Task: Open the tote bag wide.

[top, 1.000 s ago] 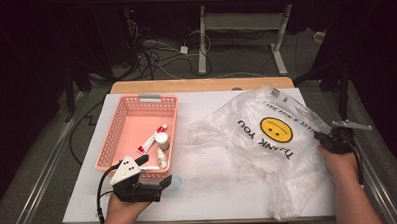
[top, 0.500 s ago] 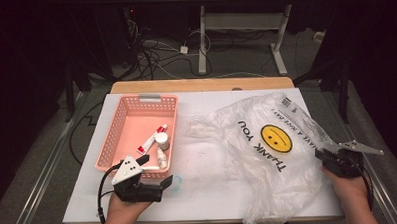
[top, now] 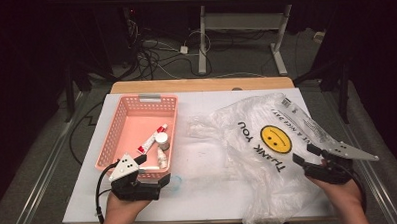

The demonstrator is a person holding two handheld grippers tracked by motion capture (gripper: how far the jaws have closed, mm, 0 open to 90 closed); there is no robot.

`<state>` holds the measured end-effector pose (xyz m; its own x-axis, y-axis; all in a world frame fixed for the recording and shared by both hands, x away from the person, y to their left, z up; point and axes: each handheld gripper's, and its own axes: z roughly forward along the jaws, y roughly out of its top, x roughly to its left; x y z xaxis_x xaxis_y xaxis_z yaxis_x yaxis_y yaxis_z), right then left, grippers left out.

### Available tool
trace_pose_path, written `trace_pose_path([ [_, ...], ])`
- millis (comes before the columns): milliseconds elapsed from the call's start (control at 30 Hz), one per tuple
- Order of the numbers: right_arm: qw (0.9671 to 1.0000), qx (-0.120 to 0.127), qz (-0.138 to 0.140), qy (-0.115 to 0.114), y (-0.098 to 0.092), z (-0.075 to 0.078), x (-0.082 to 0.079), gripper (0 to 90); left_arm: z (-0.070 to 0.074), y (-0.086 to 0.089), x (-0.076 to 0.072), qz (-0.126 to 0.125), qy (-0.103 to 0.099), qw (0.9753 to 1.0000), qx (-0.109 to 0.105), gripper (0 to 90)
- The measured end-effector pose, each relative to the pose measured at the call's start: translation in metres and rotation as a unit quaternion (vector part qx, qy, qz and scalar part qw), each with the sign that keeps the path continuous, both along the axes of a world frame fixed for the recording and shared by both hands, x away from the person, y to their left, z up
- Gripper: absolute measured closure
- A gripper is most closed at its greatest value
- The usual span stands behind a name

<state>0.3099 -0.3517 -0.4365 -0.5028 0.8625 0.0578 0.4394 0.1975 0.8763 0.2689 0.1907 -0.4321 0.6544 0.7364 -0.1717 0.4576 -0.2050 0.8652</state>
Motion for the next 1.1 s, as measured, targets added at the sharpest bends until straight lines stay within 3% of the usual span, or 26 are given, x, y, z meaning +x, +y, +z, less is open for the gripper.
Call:
trace_pose_path([
  [300,0.9985,0.0,0.055,0.001,0.047,0.002,0.011,11.6,-0.001,0.001,0.0,0.002,-0.008,0.9999,0.009,0.0],
  [433,0.9982,-0.002,0.06,0.003,0.066,0.004,0.018,0.3,-0.003,0.001,0.0,0.001,-0.019,0.9997,0.015,0.0],
  [567,0.9973,-0.009,0.073,0.001,0.082,0.006,0.025,0.4,-0.003,0.002,0.0,0.005,-0.02,0.9997,0.012,0.0],
  [733,0.9957,-0.01,0.092,0.001,0.104,0.007,0.029,0.4,-0.002,0.007,0.003,0.008,0.001,1.0,-0.002,0.0],
  [867,0.9939,-0.019,0.109,0.003,0.122,0.008,0.032,1.2,0.0,0.007,0.002,-0.007,0.008,0.9998,-0.014,0.0],
  [1033,0.9917,-0.032,0.124,0.007,0.135,0.007,0.032,6.9,-0.001,0.006,0.001,-0.005,-0.003,1.0,-0.006,0.0],
  [1100,0.989,-0.048,0.139,0.015,0.139,0.005,0.029,15.9,-0.002,0.006,0.001,-0.006,-0.001,0.9999,-0.008,0.0],
])
